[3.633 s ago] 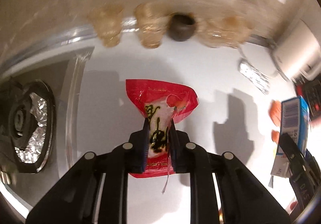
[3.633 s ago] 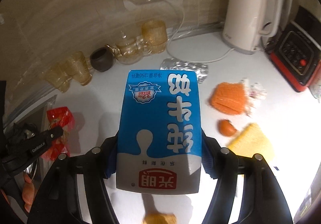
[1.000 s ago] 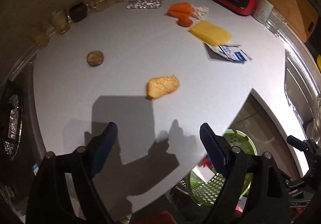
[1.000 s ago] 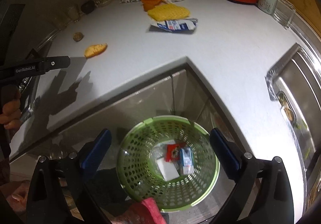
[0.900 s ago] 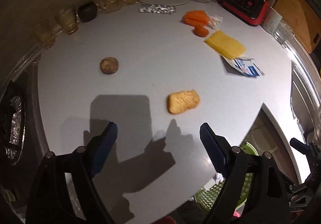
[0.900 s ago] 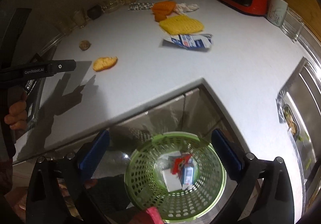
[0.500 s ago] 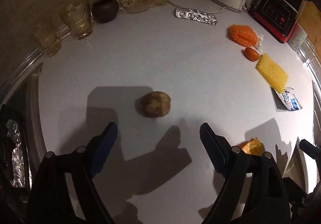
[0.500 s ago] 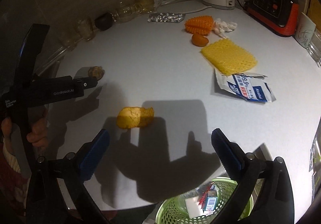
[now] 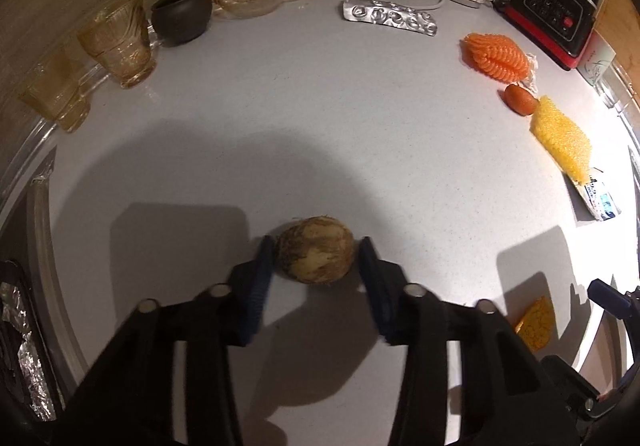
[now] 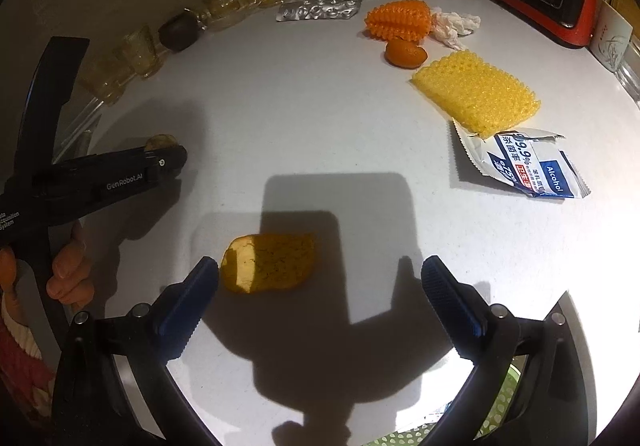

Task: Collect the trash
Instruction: 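Grasp the brown potato with the left gripper while the right gripper grasps the bread crust, then carry the potato and bread crust to the green basket and release both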

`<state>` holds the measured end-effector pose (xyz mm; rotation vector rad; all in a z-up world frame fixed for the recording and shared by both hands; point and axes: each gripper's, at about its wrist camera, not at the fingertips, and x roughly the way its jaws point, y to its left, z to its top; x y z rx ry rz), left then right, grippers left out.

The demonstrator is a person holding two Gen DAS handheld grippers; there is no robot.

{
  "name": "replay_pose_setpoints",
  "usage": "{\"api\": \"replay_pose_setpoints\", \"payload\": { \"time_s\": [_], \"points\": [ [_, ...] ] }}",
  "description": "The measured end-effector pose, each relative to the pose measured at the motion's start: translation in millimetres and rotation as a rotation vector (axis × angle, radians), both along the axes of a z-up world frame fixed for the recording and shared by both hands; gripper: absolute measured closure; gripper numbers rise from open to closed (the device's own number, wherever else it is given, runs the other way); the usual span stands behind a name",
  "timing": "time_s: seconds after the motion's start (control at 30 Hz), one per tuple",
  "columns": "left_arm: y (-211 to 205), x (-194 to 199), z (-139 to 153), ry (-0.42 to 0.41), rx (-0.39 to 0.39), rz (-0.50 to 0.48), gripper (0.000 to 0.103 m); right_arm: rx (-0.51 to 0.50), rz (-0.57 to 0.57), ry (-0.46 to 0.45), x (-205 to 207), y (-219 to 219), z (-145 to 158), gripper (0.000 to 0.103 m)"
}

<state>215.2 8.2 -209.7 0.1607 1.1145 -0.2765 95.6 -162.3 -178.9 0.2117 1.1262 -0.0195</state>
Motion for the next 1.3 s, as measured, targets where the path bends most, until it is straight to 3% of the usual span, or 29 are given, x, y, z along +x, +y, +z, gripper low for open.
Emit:
{"api": "replay_pose_setpoints", "payload": {
  "time_s": [0.37, 0.6, 0.77, 0.83, 0.9, 1.3],
  "points": [
    [9, 3, 8, -0.011, -0.044, 0.024, 0.067, -0.017, -0.01, 0.054, 13, 22, -14, 0.002],
    [16, -2, 17, -0.019, -0.068, 0.03, 0.067, -0.113, -0.026, 0.075, 20, 35, -18, 0.003],
    [19, -5, 19, -0.02, -0.06, 0.036, 0.067, -0.158, -0.02, 0.065, 15, 34, -17, 0.021],
    [21, -4, 19, -0.013, -0.067, 0.044, 0.067, -0.169, -0.019, 0.057, 13, 31, -14, 0.044],
    [22, -4, 19, -0.012, -0.068, 0.046, 0.067, -0.158, -0.018, 0.055, 12, 28, -11, 0.055],
    [18, -13, 27, -0.029, -0.064, 0.037, 0.067, -0.057, -0.013, 0.019, 8, 14, 0, 0.089]
  ]
}}
